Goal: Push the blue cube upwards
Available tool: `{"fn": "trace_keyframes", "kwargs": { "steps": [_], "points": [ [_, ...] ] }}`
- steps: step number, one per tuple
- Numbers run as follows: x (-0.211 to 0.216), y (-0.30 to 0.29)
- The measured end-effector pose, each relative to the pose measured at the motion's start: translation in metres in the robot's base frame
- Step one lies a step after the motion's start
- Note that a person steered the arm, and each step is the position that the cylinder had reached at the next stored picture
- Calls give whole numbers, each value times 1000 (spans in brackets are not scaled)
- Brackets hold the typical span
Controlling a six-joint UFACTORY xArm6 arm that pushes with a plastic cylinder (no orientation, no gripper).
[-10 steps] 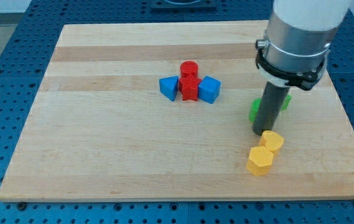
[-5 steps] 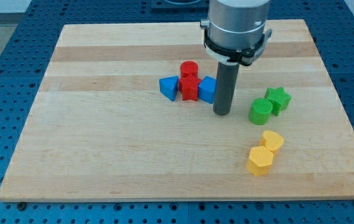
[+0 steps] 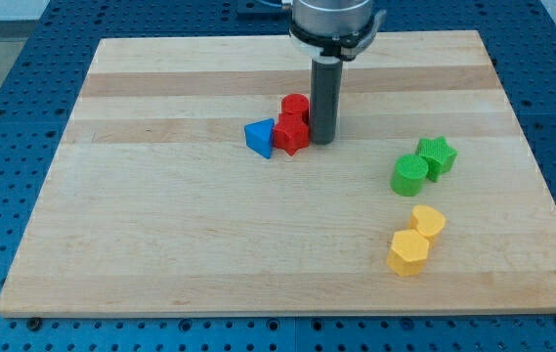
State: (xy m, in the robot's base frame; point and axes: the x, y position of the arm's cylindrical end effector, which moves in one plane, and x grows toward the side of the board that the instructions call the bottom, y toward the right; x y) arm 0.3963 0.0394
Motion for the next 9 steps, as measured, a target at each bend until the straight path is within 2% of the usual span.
{"fn": "trace_keyframes", "kwargs": {
  "steps": [4, 5, 9],
  "points": [
    [-79, 0],
    [-82, 0],
    [23, -18]
  ]
}}
